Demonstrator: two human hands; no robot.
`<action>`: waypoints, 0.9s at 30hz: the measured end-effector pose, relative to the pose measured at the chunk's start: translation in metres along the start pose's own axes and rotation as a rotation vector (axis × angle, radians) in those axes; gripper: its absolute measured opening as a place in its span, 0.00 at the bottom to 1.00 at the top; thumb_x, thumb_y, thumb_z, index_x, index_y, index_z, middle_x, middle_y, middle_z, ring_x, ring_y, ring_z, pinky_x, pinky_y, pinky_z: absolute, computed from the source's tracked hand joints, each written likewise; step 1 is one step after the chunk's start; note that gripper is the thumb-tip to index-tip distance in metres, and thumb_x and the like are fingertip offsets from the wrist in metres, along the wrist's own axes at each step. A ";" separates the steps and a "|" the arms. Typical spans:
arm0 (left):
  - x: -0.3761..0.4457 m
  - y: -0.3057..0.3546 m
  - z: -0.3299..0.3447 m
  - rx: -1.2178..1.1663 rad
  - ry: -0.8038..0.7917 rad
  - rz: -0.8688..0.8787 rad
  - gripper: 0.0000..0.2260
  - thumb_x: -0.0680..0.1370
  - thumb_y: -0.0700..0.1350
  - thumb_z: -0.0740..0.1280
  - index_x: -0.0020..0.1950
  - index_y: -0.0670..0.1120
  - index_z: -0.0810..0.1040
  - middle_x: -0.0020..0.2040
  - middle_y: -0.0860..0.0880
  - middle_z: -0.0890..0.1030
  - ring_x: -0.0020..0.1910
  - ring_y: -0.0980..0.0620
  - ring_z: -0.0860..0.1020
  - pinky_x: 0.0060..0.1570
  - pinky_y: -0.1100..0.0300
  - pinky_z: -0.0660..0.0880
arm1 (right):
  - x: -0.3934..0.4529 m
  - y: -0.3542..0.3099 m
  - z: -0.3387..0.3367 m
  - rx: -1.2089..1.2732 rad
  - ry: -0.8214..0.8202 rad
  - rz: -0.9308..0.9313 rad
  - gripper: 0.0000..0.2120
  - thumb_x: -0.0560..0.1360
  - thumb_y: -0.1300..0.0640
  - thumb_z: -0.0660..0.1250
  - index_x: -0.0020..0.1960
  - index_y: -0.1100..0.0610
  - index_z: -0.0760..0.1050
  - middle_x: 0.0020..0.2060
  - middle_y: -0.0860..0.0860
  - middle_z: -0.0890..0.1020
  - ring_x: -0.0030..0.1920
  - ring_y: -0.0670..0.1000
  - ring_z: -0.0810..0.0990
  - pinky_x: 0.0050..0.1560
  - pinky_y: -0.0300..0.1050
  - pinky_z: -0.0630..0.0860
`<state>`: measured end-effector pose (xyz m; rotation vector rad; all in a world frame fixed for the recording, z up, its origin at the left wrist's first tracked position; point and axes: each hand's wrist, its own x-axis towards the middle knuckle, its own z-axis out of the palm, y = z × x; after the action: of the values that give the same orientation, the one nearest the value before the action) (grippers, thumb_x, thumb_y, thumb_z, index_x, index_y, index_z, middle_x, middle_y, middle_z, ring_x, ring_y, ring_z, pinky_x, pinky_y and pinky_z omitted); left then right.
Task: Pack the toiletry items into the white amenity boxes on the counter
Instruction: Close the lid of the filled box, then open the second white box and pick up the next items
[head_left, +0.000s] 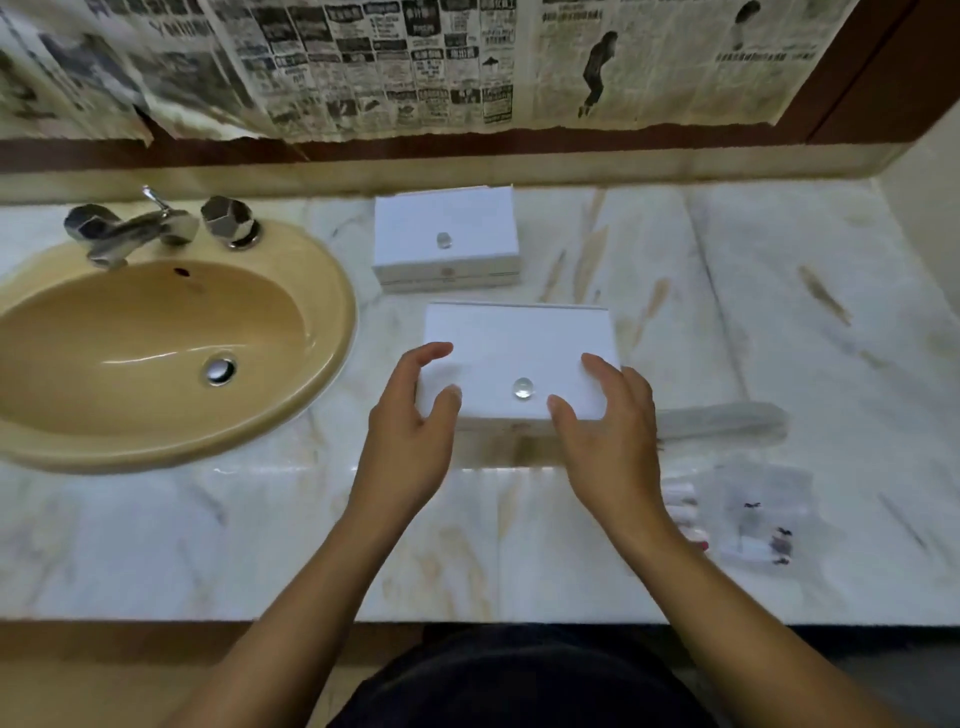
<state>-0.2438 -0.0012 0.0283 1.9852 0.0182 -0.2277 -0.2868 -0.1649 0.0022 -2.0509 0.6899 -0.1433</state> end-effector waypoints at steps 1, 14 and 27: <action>-0.006 -0.009 -0.003 -0.006 0.002 -0.014 0.15 0.81 0.43 0.62 0.65 0.59 0.72 0.55 0.74 0.70 0.43 0.82 0.69 0.44 0.77 0.67 | -0.006 0.002 0.004 -0.016 -0.026 0.003 0.24 0.78 0.50 0.65 0.72 0.46 0.65 0.74 0.48 0.60 0.73 0.48 0.60 0.62 0.39 0.64; -0.034 -0.073 -0.008 -0.073 -0.003 -0.075 0.16 0.81 0.41 0.62 0.64 0.60 0.73 0.61 0.71 0.72 0.57 0.77 0.68 0.53 0.72 0.65 | -0.032 0.029 0.031 -0.147 -0.136 -0.024 0.24 0.78 0.50 0.64 0.72 0.48 0.64 0.75 0.51 0.55 0.75 0.50 0.56 0.67 0.45 0.66; -0.026 -0.080 -0.016 -0.020 0.059 -0.054 0.16 0.83 0.39 0.58 0.64 0.58 0.71 0.63 0.59 0.74 0.64 0.57 0.73 0.51 0.75 0.68 | -0.033 0.033 0.038 -0.419 0.037 -0.302 0.20 0.75 0.50 0.67 0.66 0.51 0.72 0.69 0.55 0.66 0.70 0.55 0.59 0.72 0.60 0.55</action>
<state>-0.2761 0.0489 -0.0331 1.9727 0.1124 -0.2030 -0.3139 -0.1324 -0.0403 -2.5561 0.4535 -0.2246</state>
